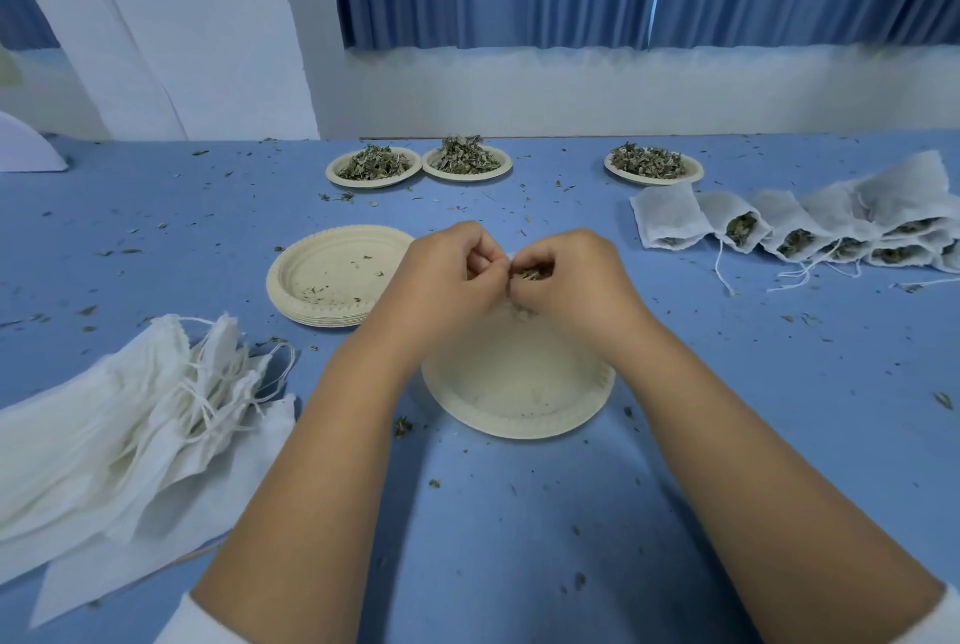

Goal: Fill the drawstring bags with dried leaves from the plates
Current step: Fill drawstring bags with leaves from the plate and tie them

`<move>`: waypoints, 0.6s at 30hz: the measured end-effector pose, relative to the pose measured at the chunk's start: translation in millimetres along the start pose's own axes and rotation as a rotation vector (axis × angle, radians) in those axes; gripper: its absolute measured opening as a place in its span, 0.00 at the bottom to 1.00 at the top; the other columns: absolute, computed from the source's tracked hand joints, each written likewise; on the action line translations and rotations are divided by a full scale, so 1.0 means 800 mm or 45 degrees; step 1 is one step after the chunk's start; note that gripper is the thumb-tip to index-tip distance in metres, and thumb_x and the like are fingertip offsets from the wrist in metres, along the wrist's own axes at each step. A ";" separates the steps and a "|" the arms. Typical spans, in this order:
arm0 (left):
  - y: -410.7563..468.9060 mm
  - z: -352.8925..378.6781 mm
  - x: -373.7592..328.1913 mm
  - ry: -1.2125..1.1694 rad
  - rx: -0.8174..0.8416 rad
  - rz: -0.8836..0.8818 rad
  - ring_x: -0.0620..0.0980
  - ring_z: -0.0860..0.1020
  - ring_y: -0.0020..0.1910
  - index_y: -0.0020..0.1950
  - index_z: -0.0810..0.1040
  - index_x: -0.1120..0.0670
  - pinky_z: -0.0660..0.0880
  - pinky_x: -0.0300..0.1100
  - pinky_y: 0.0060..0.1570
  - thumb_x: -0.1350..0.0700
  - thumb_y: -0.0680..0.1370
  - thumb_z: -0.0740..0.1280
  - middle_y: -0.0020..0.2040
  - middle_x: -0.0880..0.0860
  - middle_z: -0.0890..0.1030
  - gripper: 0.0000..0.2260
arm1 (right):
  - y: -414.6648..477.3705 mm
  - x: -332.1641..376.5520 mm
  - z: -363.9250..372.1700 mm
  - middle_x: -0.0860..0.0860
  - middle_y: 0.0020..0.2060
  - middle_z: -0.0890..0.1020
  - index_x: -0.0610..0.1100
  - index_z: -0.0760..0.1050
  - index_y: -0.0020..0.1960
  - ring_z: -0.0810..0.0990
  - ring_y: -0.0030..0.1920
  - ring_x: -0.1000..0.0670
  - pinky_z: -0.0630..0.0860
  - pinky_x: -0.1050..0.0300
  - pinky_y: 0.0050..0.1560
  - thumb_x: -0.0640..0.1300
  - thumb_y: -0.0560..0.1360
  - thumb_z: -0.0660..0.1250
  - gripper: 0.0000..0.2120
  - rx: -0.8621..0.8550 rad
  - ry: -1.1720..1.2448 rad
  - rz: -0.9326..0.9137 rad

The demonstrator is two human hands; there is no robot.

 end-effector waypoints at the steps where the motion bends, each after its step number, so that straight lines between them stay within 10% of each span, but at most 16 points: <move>1: 0.000 0.001 0.000 -0.003 0.008 -0.003 0.44 0.81 0.32 0.42 0.77 0.52 0.81 0.45 0.41 0.61 0.78 0.66 0.32 0.47 0.83 0.06 | 0.000 -0.005 -0.002 0.50 0.33 0.83 0.44 0.84 0.42 0.77 0.31 0.56 0.76 0.61 0.37 0.38 0.68 0.73 0.04 -0.013 0.096 0.050; 11: 0.003 -0.006 0.013 -0.050 -0.048 -0.086 0.47 0.83 0.34 0.44 0.78 0.54 0.82 0.52 0.45 0.60 0.78 0.66 0.33 0.47 0.83 0.04 | -0.004 -0.037 0.017 0.44 0.45 0.82 0.35 0.81 0.53 0.80 0.47 0.52 0.77 0.64 0.42 0.35 0.75 0.67 0.09 0.262 1.029 0.516; 18: 0.004 -0.007 0.014 -0.119 -0.065 -0.094 0.47 0.83 0.34 0.45 0.79 0.56 0.83 0.48 0.43 0.60 0.79 0.67 0.32 0.48 0.82 0.03 | 0.003 -0.033 -0.002 0.48 0.39 0.86 0.44 0.81 0.48 0.82 0.36 0.54 0.79 0.60 0.43 0.37 0.72 0.72 0.06 -0.053 0.586 0.307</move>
Point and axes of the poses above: each hand's wrist, its own y-axis towards the middle knuckle, its own z-axis out of the palm, x = y × z, the point moved 10 cm from there along y, towards the middle knuckle
